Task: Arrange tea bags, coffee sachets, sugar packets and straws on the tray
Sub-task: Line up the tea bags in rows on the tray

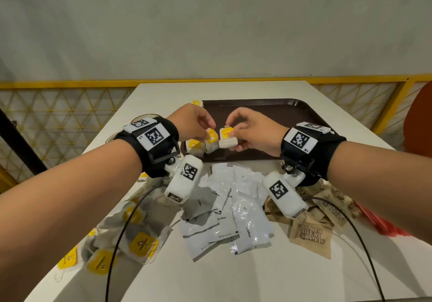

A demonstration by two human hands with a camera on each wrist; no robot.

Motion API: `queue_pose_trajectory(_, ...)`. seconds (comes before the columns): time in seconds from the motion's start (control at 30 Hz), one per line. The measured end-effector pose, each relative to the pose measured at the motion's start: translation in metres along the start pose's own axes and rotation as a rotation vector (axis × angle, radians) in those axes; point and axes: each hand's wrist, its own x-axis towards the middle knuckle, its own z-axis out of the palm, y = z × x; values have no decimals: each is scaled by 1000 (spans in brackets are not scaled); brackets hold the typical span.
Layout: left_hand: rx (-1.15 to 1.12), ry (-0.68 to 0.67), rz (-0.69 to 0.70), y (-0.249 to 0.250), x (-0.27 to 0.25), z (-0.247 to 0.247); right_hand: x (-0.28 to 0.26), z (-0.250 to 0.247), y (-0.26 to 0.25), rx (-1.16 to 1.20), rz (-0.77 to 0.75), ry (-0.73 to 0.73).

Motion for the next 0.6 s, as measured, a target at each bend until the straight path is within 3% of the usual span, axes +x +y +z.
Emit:
queue_pose_trajectory(0.33, -40, 1, -26, 16, 70, -24, 63, -29, -6, -289, -76, 187)
queue_pose_trajectory(0.6, 132, -34, -69, 3, 159, -39, 145, -49, -12, -19, 31, 233)
